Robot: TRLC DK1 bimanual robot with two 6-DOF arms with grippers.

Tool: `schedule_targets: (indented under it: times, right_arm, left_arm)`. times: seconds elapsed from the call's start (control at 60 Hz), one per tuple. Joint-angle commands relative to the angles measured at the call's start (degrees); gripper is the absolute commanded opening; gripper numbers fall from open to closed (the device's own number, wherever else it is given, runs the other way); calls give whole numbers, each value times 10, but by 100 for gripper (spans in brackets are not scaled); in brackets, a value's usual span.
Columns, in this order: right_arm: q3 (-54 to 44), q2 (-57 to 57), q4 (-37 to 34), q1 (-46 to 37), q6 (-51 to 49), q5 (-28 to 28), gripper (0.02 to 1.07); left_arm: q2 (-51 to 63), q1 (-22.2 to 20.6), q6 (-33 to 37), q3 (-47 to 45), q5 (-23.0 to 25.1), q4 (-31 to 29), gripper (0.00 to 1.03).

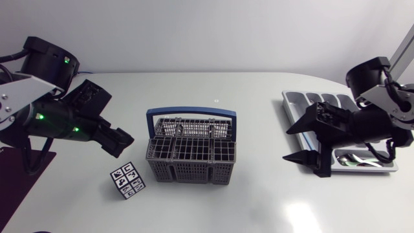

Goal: Transfer all utensils from the basket to the drawer tray.

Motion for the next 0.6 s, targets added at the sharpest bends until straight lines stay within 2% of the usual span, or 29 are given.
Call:
schedule_targets:
  times: [0.0, 0.183, 0.383, 0.583]
  right_arm:
    - [-16, 9, 16, 36, 80, 3, 95]
    - [-2, 74, 81, 150, 190, 41, 95]
    - [33, 132, 113, 188, 246, 62, 95]
    - [64, 162, 129, 192, 275, 71, 95]
  left_arm:
    - [0, 0, 15, -23, 4, 14, 97]
    - [22, -28, 9, -43, 4, 47, 97]
    - [43, -57, -4, -50, 4, 67, 97]
    - [52, -76, -12, -52, 4, 77, 97]
